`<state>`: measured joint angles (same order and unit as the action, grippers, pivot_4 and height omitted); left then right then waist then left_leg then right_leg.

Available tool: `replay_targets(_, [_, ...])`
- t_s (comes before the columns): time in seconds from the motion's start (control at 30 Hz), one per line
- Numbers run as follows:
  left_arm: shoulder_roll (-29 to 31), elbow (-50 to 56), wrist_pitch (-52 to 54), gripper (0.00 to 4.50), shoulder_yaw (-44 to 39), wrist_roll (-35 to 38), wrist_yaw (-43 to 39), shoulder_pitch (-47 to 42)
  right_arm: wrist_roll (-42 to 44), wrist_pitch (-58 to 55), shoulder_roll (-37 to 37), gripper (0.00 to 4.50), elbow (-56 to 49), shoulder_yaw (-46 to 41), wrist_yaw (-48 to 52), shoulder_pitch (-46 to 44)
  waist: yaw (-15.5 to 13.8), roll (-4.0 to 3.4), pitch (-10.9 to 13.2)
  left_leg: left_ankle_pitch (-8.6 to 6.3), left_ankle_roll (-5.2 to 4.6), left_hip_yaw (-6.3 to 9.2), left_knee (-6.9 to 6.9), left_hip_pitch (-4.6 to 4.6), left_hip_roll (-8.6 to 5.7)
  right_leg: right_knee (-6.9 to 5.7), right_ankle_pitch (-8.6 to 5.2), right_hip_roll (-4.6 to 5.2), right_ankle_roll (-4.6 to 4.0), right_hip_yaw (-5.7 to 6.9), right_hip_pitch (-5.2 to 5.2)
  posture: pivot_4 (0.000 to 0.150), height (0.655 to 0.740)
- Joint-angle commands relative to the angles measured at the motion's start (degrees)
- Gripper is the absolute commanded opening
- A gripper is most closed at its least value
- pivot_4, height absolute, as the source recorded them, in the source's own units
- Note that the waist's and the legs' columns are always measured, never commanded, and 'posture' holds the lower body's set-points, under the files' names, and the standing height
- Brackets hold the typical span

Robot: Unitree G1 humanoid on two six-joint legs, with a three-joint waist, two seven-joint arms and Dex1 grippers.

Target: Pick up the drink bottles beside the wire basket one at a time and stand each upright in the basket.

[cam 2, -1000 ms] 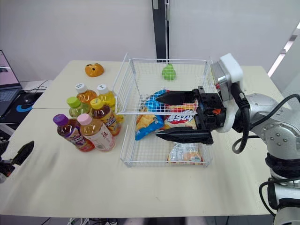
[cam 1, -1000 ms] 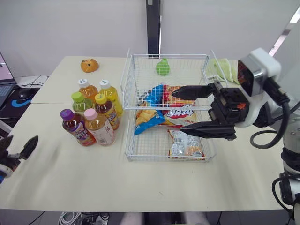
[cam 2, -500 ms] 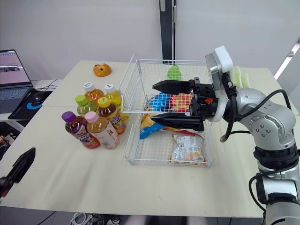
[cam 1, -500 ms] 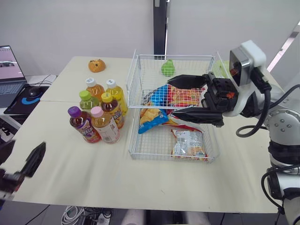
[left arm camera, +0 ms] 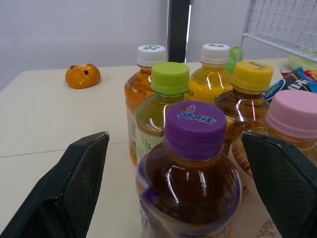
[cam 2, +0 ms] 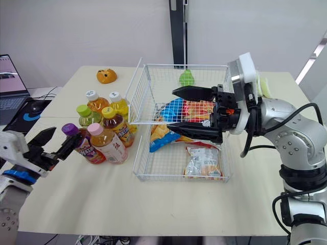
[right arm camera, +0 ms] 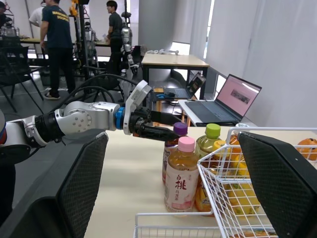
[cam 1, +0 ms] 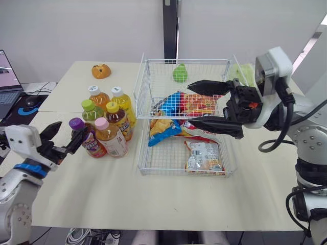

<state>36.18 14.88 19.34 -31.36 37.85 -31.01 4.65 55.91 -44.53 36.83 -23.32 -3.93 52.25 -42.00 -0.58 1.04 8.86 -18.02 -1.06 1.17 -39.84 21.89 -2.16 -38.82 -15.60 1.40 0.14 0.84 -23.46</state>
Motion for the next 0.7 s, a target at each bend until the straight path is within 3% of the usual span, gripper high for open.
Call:
replay_targets(0.03, [0.01, -0.44, -1.84, 4.45, 1.09, -1.78, -0.62, -2.22, 1.81, -0.50, 0.78, 4.50, -2.77, -2.10, -1.49, -0.21, 0.06, 0.00, 0.00, 0.00, 0.00, 0.00, 0.00, 0.00, 0.00, 0.00, 0.00, 0.00, 0.00, 0.00, 0.00, 0.150, 0.7400])
replay_targets(0.37, [-0.83, -3.38, -3.65, 4.45, 1.95, -4.18, -0.79, -6.38, 1.01, -0.46, 0.98, 4.50, -2.63, -1.34, -2.68, -0.73, 0.21, 0.01, 0.01, 0.00, 0.00, 0.00, 0.01, 0.01, 0.00, 0.01, 0.00, 0.00, 0.00, 0.00, -0.01, 0.150, 0.7400])
replay_targets(0.7, [-1.81, -2.06, -2.11, 1.41, 1.96, -3.69, -1.36, -5.26, 0.54, -0.13, 0.88, 4.50, -3.00, -1.17, -2.82, -0.59, 0.22, 0.01, 0.02, 0.00, 0.00, 0.00, 0.01, 0.02, 0.00, 0.03, 0.00, 0.00, 0.00, 0.00, -0.01, 0.150, 0.7400])
